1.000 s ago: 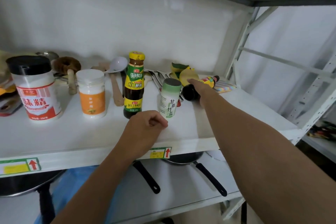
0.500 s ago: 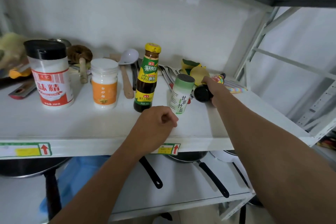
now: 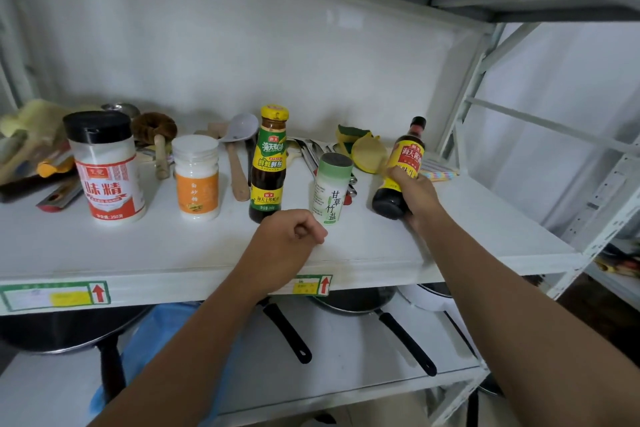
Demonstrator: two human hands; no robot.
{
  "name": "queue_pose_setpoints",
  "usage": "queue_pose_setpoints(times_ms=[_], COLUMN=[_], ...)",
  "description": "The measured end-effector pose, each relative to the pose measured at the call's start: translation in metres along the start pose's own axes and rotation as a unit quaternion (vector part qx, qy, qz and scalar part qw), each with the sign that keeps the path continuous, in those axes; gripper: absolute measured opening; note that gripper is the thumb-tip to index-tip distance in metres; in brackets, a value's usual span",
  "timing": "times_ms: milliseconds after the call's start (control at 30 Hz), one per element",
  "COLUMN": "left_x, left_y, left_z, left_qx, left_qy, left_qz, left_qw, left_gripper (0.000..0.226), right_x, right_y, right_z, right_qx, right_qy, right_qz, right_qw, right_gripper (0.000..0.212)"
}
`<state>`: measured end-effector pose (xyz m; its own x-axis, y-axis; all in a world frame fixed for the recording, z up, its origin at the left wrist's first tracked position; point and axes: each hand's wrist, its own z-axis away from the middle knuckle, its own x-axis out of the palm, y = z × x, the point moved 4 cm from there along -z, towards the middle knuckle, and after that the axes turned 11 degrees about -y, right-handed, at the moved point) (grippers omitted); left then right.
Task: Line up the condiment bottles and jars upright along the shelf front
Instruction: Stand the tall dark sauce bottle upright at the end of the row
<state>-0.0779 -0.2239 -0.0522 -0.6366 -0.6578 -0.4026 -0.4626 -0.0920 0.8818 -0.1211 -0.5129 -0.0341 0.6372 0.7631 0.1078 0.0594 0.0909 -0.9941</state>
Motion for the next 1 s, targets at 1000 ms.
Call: queue_pose_setpoints(times_ms=[1000], left_x=[0.079], left_y=[0.036], left_z=[0.018], left_qx=[0.095], left_qy=[-0.040], left_qz=[-0.091], left_qw=[0.991], left_gripper=[0.044], right_x=[-0.003], right_y=[-0.002], right_z=[0.057], right_qx=[-0.136], right_qy=[-0.147], right_qz=[0.086], right_qw=[0.976], right_gripper=[0.053])
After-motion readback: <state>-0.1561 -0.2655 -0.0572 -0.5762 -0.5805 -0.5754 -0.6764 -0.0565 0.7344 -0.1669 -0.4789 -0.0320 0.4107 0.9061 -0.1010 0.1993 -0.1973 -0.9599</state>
